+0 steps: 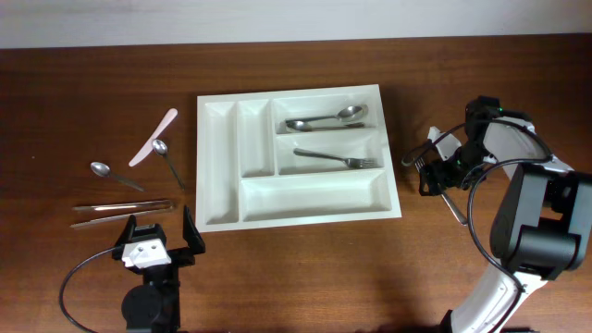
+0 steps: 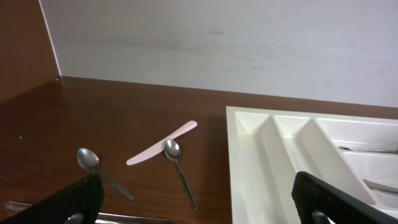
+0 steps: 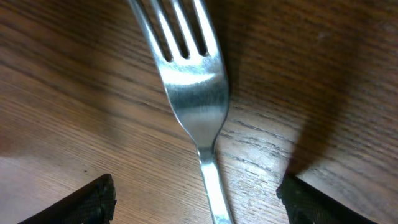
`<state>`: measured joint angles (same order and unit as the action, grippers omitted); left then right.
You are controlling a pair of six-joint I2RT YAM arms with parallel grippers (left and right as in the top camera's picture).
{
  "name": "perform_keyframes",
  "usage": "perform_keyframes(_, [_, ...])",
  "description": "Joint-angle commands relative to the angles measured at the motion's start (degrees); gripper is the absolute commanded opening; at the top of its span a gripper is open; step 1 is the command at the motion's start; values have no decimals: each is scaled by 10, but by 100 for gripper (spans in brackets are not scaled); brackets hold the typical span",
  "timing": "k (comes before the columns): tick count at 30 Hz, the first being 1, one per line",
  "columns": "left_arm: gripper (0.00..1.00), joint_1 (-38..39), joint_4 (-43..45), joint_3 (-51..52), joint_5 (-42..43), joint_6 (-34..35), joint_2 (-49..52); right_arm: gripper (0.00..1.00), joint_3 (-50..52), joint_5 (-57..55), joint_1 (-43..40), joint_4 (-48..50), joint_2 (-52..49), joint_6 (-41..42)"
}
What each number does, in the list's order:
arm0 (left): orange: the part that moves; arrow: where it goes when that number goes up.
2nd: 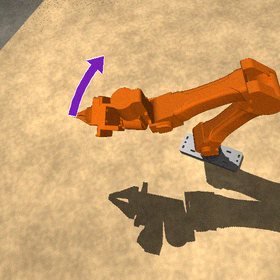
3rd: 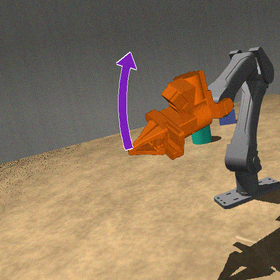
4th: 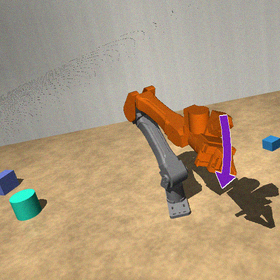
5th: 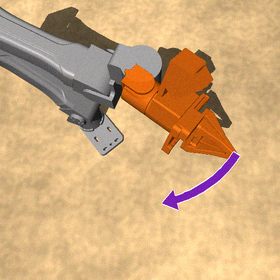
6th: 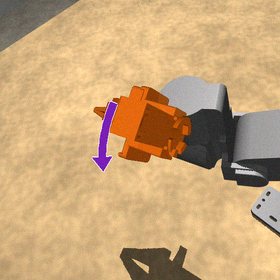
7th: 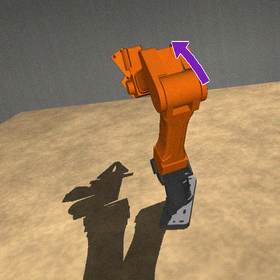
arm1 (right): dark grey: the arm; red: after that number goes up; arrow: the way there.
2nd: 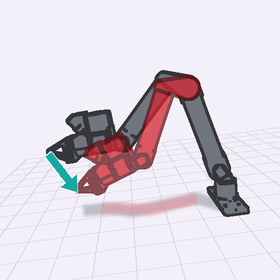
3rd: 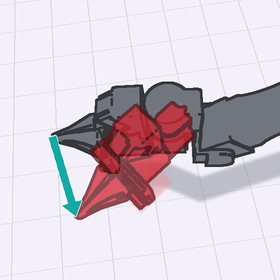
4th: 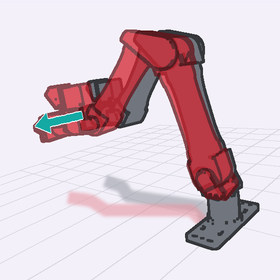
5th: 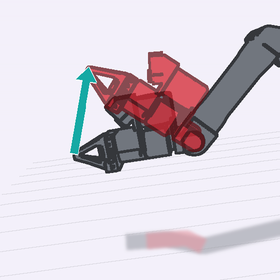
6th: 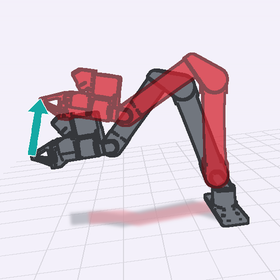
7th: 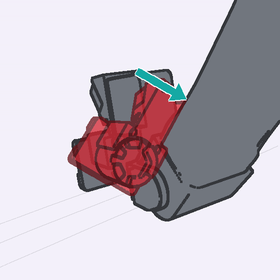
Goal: Pack container
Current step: 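Lower the right gripper onto the metal fork at right and grasp it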
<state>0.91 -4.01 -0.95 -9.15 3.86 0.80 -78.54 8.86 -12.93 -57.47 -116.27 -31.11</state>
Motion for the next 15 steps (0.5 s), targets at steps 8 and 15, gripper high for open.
perform_keyframes(8, [99,2,1,4,6,-9,-5,72,15,-53,1,29,6,3])
perform_keyframes(15, [99,2,1,4,6,-9,-5,69,16,-81,1,59,5,5])
